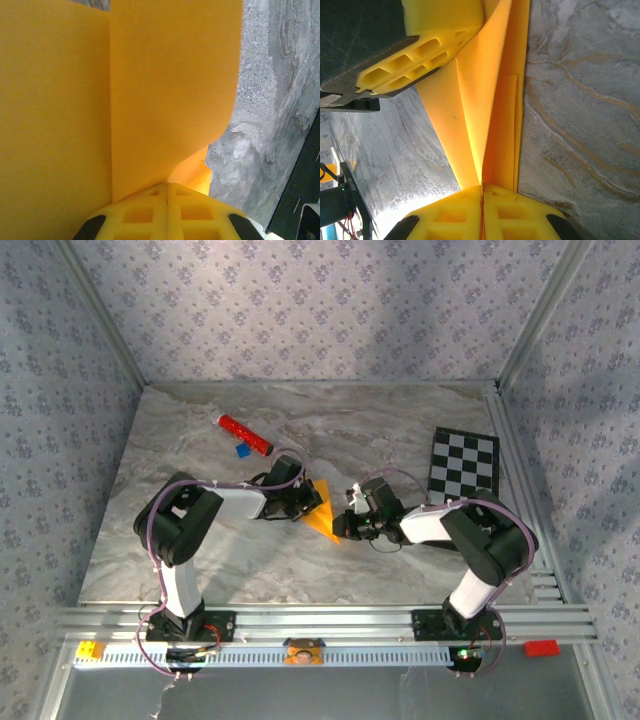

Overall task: Fold a paper plane with a square sheet of paper (pick it up from the middle)
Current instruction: Fourth fold the wing at the center of the table.

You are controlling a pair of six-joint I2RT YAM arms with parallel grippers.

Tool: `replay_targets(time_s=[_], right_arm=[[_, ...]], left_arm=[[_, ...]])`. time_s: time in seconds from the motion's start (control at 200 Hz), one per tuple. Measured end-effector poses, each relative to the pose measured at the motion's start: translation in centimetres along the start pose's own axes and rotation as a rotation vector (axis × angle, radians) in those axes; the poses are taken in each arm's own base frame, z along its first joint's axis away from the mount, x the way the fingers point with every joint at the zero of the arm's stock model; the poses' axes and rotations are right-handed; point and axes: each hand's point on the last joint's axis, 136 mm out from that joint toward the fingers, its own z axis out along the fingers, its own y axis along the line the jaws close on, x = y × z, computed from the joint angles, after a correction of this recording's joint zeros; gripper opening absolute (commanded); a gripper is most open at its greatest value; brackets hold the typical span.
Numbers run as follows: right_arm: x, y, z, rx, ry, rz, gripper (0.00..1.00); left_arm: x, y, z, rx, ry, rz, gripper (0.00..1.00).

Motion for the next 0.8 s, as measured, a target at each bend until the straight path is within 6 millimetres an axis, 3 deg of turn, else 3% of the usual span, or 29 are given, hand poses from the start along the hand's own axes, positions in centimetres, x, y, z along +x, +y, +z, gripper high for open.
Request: replay_targets(time_s=[0.25, 0.4, 0.505, 0.8], right_arm=[[0.34, 0.08, -0.25, -0.004, 0.007, 0.0, 0.14], [0.57, -0.19, -0.33, 0.001, 0.01, 0.001, 0.03], [0.61, -0.29, -0.39, -0.004, 0.008, 0.008, 0.02], [0.89, -0.09, -0.94, -0.014, 0.019, 0.015, 0.15]], left_arm=[[0.0, 0.01, 0.01, 0.0, 0.0, 0.0, 0.01], [0.0, 0.0, 0.01, 0.0, 0.0, 0.0, 0.02], [0.06, -0.02, 0.02, 0.0, 0.001, 0.001, 0.02], [0.07, -0.02, 0.02, 0.0, 0.001, 0.001, 0.01]])
